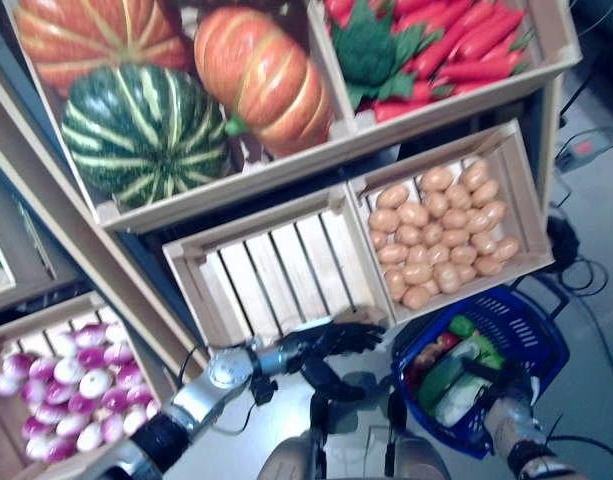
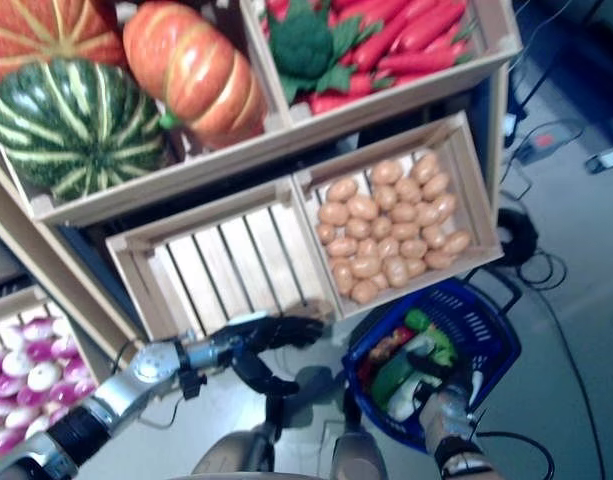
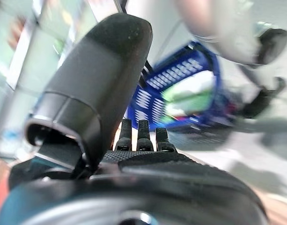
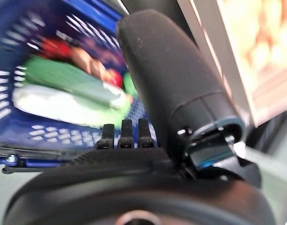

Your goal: Put vegetables into the basket

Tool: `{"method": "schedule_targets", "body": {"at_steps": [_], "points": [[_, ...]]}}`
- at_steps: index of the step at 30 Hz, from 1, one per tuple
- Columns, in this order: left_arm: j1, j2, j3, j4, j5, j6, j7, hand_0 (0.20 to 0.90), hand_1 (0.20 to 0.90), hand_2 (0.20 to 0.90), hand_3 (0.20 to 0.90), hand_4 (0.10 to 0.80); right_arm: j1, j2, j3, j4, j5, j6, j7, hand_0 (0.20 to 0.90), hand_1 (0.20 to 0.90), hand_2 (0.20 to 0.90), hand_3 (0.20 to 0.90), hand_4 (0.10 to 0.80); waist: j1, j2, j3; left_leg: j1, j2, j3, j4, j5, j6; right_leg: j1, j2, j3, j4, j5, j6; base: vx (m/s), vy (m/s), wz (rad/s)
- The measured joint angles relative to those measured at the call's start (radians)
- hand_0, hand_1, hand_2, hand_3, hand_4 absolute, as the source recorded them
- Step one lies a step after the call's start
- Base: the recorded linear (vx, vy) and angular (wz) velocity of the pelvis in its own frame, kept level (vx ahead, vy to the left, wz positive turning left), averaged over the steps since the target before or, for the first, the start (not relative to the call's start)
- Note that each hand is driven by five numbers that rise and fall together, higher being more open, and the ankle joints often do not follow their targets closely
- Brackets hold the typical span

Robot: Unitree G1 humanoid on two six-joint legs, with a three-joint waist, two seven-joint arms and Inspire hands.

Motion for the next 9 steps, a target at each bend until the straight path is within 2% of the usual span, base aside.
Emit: {"method": "schedule_targets", "body": {"at_steps": [2, 6, 9], "points": [[0.041, -0.051, 0.029, 0.17, 0.041, -0.002, 0.056, 0.9, 0.9, 0.9, 0.9, 0.8, 0.031, 0.025, 0.008, 0.019, -0.039, 0.02, 0.056, 0.9, 0.9, 0.9, 0.9, 0.8, -0.012, -0.008, -0.025, 0.017, 0.006, 0.001, 0.0, -0.005, -0.004, 0.018, 0.006, 0.0, -0.003, -0.002, -0.005, 0.202, 0.022, -0.01], [0.113, -0.187, 0.159, 0.485, 0.134, -0.007, 0.159, 0.9, 0.9, 0.9, 0.9, 0.8, 0.08, 0.079, 0.01, 0.039, -0.115, 0.063, 0.086, 0.9, 0.9, 0.9, 0.9, 0.8, -0.016, -0.022, -0.07, 0.054, 0.015, 0.02, -0.001, -0.016, -0.005, 0.049, 0.012, 0.002, -0.004, -0.007, -0.01, 0.114, 0.017, -0.1], [0.135, -0.221, 0.161, 0.62, 0.225, -0.006, 0.234, 0.9, 0.9, 0.9, 0.9, 0.8, 0.111, 0.116, 0.025, 0.061, -0.196, 0.102, 0.09, 0.9, 0.9, 0.9, 0.9, 0.8, -0.015, -0.036, -0.107, 0.066, 0.019, 0.024, -0.002, -0.019, -0.006, 0.061, 0.015, 0.003, -0.004, -0.011, -0.016, 0.066, 0.032, -0.02]]}}
